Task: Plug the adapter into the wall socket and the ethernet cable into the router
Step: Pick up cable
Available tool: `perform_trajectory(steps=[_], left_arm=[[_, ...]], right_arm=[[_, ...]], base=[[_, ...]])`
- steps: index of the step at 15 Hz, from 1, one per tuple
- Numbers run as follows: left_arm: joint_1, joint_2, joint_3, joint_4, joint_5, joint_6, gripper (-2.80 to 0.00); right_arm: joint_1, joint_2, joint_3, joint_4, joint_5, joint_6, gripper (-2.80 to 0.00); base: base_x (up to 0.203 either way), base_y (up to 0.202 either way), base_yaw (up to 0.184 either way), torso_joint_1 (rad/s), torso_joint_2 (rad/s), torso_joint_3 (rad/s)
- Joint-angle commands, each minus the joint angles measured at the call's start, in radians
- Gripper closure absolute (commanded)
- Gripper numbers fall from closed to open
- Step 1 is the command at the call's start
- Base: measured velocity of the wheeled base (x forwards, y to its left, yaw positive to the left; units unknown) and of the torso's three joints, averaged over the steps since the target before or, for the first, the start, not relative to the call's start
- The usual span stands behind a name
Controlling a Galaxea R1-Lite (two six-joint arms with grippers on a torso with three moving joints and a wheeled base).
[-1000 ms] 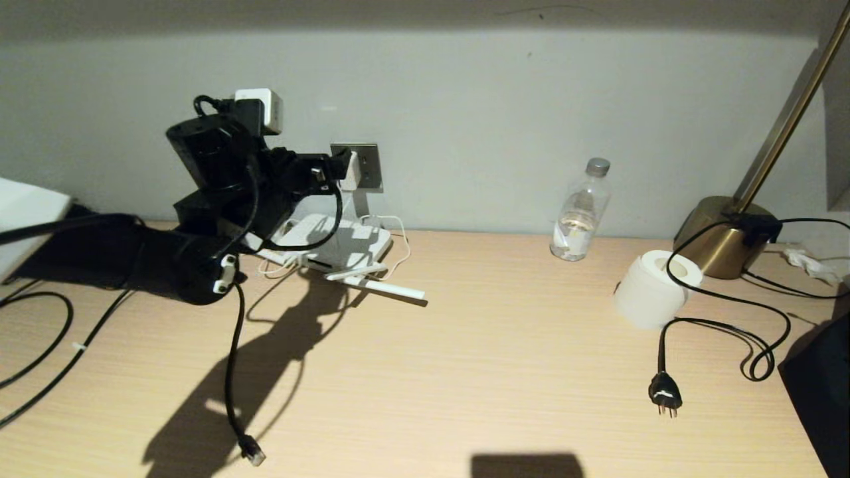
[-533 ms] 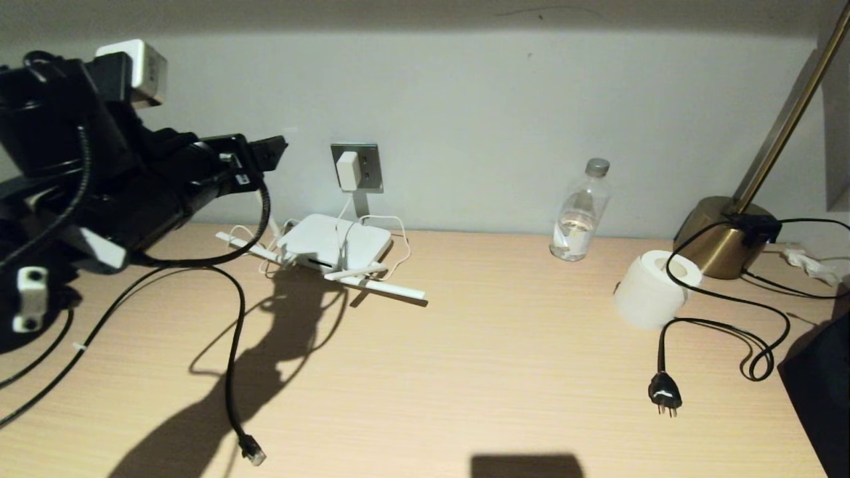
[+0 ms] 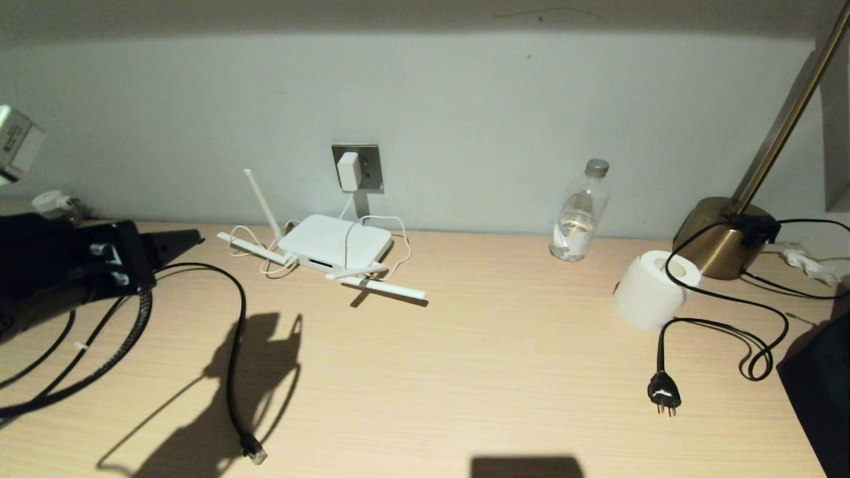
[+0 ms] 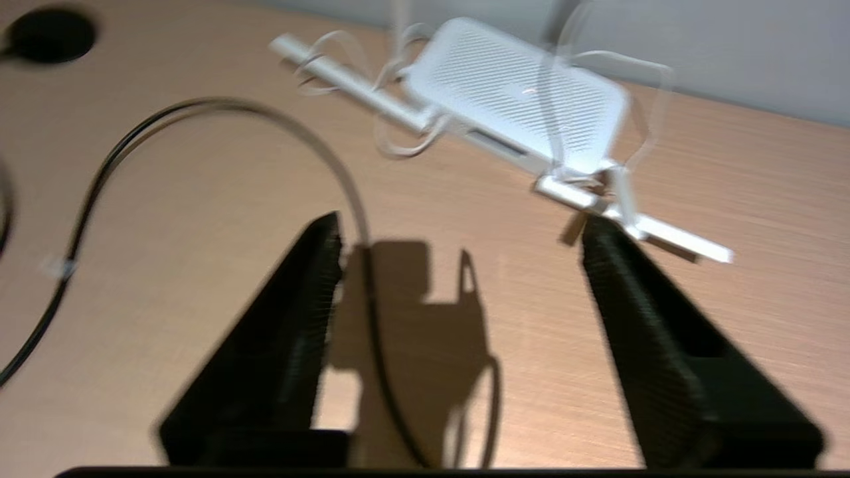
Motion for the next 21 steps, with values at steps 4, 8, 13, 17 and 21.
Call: perform_trajectory(steps=[4, 8, 13, 17, 21], left_arm=[[-0.023, -0.023, 0.088, 0.019, 0.263, -0.240, 0.00], [-0.056, -0.230, 0.174, 0.147, -0.038, 0.293, 0.00], [-0.105, -0.276, 0.162, 0.555, -0.332, 0.603, 0.00], [-0.115, -0.277, 0.285, 0.537, -0.382, 0.803, 0.00], [-0.121, -0.217, 0.367, 0.424, -0.388, 0.978, 0.00]], right_arm=[[0.000, 0.000, 0.001, 0.001, 0.000, -0.001, 0.00], [0.000, 0.000, -0.001, 0.001, 0.000, -0.001, 0.00], [0.000, 0.000, -0.001, 0.001, 0.000, -0.001, 0.00], [0.000, 0.001, 0.000, 0.001, 0.000, -0.001, 0.00], [0.000, 0.000, 0.000, 0.001, 0.000, -0.001, 0.00]], base=[[0.000, 0.000, 0.000, 0.000, 0.00, 0.000], [0.000, 0.000, 0.000, 0.000, 0.00, 0.000], [0.000, 0.000, 0.000, 0.000, 0.00, 0.000], [0.000, 0.000, 0.000, 0.000, 0.00, 0.000], [0.000, 0.000, 0.000, 0.000, 0.00, 0.000]])
